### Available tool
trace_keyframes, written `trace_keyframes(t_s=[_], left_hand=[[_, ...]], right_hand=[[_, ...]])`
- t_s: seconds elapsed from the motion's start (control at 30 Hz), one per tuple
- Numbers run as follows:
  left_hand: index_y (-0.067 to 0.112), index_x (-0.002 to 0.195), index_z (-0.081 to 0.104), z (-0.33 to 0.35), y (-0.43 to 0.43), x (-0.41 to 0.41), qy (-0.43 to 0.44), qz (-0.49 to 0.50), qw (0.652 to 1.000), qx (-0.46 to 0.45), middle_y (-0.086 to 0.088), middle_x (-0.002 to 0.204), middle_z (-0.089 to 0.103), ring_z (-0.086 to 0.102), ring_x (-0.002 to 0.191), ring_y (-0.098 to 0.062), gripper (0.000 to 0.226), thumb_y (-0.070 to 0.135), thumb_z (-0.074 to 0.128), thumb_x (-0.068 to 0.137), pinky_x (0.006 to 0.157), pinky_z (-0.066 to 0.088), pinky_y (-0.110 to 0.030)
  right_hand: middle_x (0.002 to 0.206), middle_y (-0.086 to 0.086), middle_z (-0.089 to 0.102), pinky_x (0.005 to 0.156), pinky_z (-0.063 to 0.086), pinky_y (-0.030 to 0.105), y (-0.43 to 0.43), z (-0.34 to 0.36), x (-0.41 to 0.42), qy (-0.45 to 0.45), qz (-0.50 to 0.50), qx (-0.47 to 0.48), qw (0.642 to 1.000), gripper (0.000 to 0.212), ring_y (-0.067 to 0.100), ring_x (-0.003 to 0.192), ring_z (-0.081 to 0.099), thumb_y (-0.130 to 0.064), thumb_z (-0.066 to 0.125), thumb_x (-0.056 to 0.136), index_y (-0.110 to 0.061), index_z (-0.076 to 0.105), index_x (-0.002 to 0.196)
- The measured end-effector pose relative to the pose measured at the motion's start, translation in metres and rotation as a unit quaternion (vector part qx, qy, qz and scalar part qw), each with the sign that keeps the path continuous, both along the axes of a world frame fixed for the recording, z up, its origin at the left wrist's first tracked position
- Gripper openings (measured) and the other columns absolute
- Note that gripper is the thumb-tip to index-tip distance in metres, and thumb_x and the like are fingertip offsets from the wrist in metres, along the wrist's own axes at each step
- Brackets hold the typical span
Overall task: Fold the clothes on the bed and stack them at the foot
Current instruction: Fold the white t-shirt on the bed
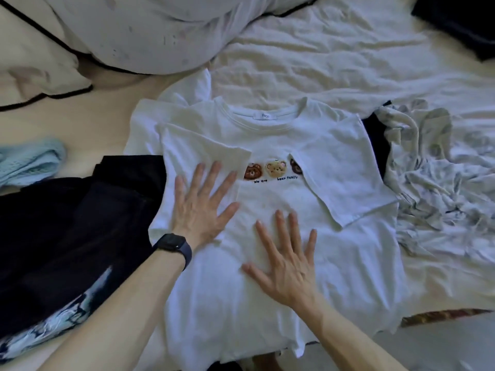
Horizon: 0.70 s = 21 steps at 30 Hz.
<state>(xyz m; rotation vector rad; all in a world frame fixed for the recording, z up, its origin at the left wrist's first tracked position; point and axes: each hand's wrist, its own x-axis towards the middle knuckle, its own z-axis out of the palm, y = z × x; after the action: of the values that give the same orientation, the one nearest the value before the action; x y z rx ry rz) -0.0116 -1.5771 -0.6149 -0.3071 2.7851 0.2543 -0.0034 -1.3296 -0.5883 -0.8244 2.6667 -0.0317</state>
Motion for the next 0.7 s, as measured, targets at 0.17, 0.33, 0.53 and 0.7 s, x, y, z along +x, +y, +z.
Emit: trace_keyframes(t_s=[0.17, 0.33, 0.53, 0.7], left_hand=[[0.043, 0.157, -0.011, 0.01, 0.021, 0.008, -0.027, 0.076, 0.997, 0.012, 0.004, 0.168, -0.015, -0.011, 0.155, -0.023, 0.067, 0.068, 0.008, 0.098, 0.12, 0.0, -0.059], [0.029, 0.161, 0.003, 0.032, 0.08, 0.093, -0.007, 0.132, 0.988, 0.079, 0.0, 0.169, -0.001, -0.001, 0.156, -0.02, 0.072, 0.062, 0.017, 0.099, 0.124, 0.006, -0.052], [0.011, 0.148, 0.039, 0.049, 0.147, 0.223, 0.1, 0.489, 0.86, 0.105, -0.018, 0.15, 0.039, 0.037, 0.137, -0.038, 0.07, 0.043, 0.066, 0.092, 0.108, 0.035, -0.052], [0.01, 0.134, 0.043, 0.045, 0.163, 0.267, -0.012, 0.63, 0.732, 0.257, -0.008, 0.122, 0.055, 0.055, 0.111, -0.032, 0.064, 0.043, 0.073, 0.089, 0.086, 0.045, -0.039]], right_hand=[[0.171, 0.005, -0.012, 0.121, -0.003, 0.063, 0.081, 0.015, 0.011, -0.053, -0.09, 0.033, 0.994, 0.084, 0.031, 0.157, -0.013, -0.082, 0.024, 0.091, -0.041, 0.004, 0.162], [0.167, -0.005, -0.029, 0.123, -0.007, 0.053, 0.16, 0.028, 0.028, -0.137, -0.227, 0.085, 0.961, 0.078, 0.016, 0.152, -0.029, -0.082, 0.021, 0.091, -0.053, -0.009, 0.156], [0.16, 0.015, 0.031, 0.117, 0.031, 0.056, 0.233, 0.033, 0.039, -0.143, -0.57, -0.1, 0.803, 0.085, 0.038, 0.144, 0.034, -0.054, 0.07, 0.09, -0.021, 0.027, 0.156], [0.129, 0.01, 0.063, 0.105, 0.046, 0.054, 0.278, 0.022, 0.034, -0.237, -0.564, -0.104, 0.785, 0.076, 0.035, 0.122, 0.057, -0.062, 0.079, 0.077, -0.014, 0.057, 0.133]])
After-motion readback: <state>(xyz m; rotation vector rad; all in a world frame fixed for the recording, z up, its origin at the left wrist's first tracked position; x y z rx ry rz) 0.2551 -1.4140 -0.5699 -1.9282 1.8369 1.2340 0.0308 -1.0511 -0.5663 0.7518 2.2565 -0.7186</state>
